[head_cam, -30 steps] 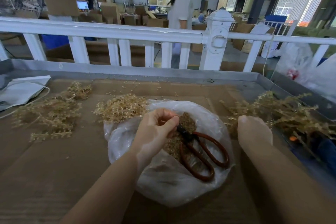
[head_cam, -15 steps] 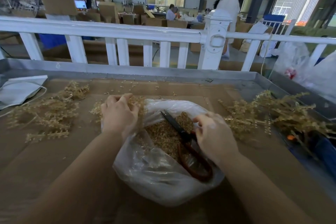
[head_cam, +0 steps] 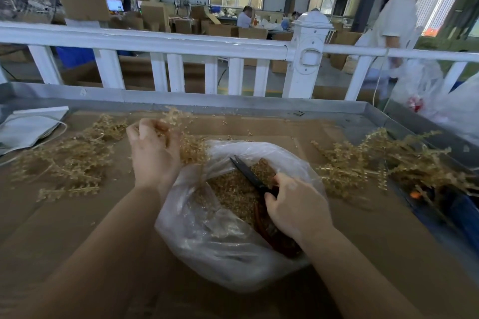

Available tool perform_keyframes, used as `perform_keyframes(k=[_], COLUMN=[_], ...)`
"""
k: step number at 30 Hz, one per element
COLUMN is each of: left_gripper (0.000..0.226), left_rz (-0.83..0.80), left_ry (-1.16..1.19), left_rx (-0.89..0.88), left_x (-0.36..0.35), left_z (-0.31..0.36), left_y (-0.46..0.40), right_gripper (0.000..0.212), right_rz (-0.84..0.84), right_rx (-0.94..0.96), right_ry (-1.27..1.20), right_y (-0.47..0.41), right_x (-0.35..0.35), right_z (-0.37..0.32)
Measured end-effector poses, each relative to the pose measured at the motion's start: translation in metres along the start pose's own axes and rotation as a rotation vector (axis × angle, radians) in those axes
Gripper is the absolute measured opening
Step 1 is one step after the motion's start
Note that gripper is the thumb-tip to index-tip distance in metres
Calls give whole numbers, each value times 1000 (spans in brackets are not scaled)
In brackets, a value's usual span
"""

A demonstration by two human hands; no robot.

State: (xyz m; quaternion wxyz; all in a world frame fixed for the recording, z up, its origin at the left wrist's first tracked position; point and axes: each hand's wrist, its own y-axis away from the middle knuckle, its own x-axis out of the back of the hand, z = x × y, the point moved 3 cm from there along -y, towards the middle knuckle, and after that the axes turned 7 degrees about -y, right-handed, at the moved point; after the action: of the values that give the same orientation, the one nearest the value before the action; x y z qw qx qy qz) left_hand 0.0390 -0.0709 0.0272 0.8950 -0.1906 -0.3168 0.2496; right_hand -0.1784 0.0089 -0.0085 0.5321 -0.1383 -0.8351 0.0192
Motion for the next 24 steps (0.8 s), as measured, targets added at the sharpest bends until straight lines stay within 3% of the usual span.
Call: perform_keyframes(k=[2, 5, 9, 11, 15, 20, 24], left_gripper=[27, 19, 13, 22, 26, 33, 32], left_rz=[25, -85, -306, -418, -543, -532, -438], left_ry=[98, 407, 1024, 1201, 1181, 964, 866], left_rx=[-4, 96, 395, 555, 796, 882, 805], left_x=[4, 3, -13, -24, -46, -62, -66], left_z=[8, 21, 35, 35, 26, 8, 1], left_y=[-2, 3, 22, 32, 54, 68, 70], right_gripper=[36, 46, 53, 53, 49, 51, 59], right_rz=[-60, -114, -131, -125, -128, -12, -10], right_rx=[-29, -55, -43, -32, -27, -4, 4], right_ry=[-36, -60, -8, 20, 34, -38, -159], right_y=[1, 3, 4, 4, 7, 10, 8], right_x=[2, 4, 2, 0, -7, -7, -11], right_z=[1, 2, 2, 2, 1, 3, 6])
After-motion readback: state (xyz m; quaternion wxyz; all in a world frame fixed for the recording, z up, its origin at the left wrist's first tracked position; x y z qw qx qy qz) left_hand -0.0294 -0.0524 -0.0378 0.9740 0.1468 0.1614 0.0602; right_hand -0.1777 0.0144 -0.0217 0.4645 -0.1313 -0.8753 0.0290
